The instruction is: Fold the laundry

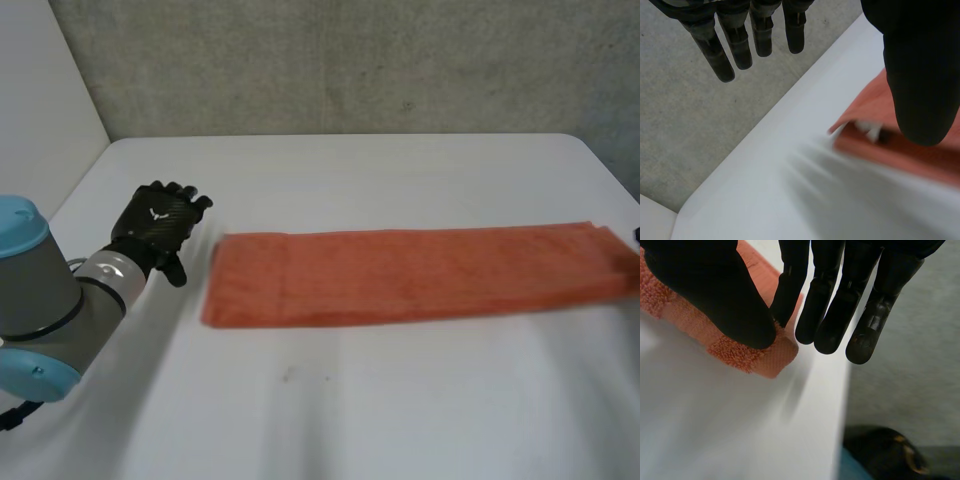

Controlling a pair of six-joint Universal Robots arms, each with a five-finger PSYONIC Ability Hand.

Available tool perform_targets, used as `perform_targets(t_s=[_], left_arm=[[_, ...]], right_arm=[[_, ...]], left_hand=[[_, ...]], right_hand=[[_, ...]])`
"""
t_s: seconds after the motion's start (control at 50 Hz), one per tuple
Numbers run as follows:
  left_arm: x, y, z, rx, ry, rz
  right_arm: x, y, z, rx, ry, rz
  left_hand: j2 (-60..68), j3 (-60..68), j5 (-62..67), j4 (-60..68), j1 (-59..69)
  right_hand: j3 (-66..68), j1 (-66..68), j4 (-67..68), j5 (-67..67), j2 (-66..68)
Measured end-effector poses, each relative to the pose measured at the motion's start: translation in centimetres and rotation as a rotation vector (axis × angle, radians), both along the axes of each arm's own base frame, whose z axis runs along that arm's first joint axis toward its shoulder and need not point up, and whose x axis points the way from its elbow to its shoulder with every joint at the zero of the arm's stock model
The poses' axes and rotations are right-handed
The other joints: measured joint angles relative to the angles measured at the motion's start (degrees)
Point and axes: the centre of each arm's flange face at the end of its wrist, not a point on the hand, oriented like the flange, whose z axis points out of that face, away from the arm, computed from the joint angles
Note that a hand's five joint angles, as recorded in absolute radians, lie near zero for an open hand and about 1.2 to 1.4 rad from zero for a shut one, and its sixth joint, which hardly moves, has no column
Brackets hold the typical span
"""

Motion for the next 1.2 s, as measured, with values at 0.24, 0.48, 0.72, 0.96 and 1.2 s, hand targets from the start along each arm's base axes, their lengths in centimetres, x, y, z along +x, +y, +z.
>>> perform_targets(t_s=[0.24,0.48,0.72,0.96,1.2], left_arm=[[0.1,0.1,0.5,-0.011,0.004,0.003],[0.2,0.2,0.9,-0.021,0.006,0.006],[0.4,0.1,0.9,-0.020,0.006,0.012],[0.2,0.3,0.7,-0.015,0.005,0.003],[0.0,0.5,0.6,-0.013,0.005,-0.004]], right_arm=[[13.6,1.8,6.2,-0.190,-0.099,0.331],[34.0,15.4,6.9,-0.237,-0.239,0.978],[39.8,22.8,-1.7,-0.068,-0.213,1.143],[31.8,16.2,1.9,-0.016,-0.298,0.689],[22.8,13.7,-1.8,0.202,-0.397,0.502]], left_hand=[[0.00,0.00,0.00,0.00,0.00],[0.00,0.00,0.00,0.00,0.00],[0.00,0.00,0.00,0.00,0.00],[0.00,0.00,0.00,0.00,0.00],[0.00,0.00,0.00,0.00,0.00]], right_hand=[[0.00,0.32,0.14,0.70,0.32],[0.05,0.32,0.14,0.72,0.32],[-29.91,-29.76,-29.91,-28.17,-31.37],[-55.63,-43.04,-55.15,-52.13,-54.86],[-41.98,-32.72,-42.88,-41.01,-42.09]])
